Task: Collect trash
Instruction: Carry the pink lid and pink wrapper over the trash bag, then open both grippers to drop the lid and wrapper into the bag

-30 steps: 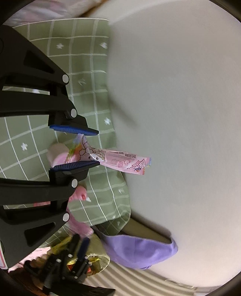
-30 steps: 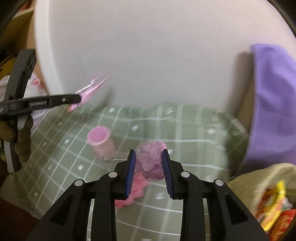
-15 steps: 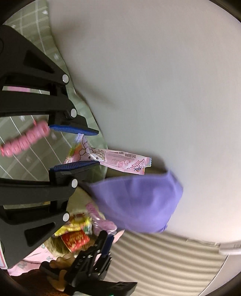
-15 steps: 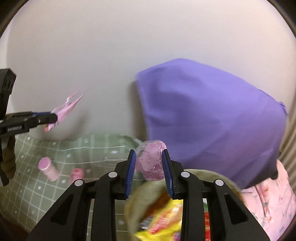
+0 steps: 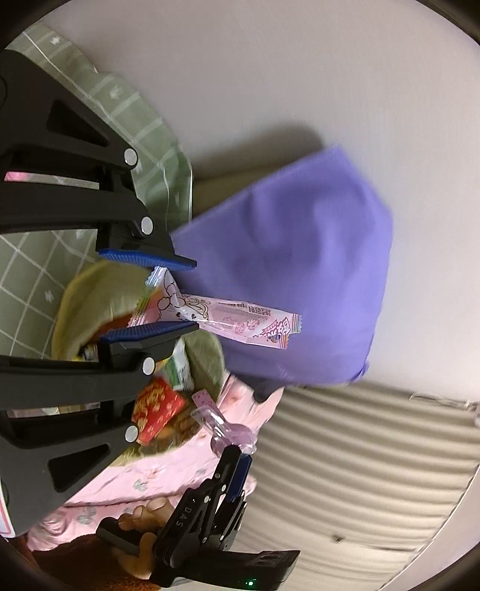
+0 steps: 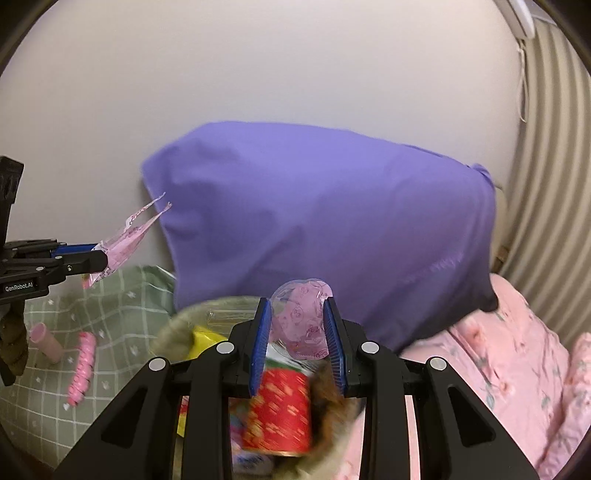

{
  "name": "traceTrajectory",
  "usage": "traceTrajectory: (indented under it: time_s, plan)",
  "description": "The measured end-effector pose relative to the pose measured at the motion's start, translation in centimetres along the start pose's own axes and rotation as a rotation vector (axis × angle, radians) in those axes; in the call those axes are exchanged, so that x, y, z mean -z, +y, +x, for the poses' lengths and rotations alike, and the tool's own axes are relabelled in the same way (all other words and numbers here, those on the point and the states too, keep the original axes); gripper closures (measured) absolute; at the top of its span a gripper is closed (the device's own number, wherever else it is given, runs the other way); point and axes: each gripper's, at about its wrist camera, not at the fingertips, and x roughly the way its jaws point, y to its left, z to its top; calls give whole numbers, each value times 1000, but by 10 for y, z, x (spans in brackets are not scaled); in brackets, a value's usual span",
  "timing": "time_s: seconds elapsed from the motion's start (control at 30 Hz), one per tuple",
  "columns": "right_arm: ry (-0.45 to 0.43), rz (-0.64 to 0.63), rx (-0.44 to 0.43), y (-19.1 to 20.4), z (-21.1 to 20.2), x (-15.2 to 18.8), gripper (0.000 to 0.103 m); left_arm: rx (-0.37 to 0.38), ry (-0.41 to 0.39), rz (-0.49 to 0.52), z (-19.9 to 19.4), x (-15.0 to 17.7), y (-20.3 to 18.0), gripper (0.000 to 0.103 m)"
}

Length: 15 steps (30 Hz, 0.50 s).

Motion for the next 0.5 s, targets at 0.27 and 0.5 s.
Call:
traceTrajectory:
  time_s: [0.27,0.5]
  plan:
    - [86,4,-15,-3,13,35,75,50,185,34,72,18,-21,77]
    - [198,-38,-79,18,38,71,75,72,252,69,102,21,-25,77]
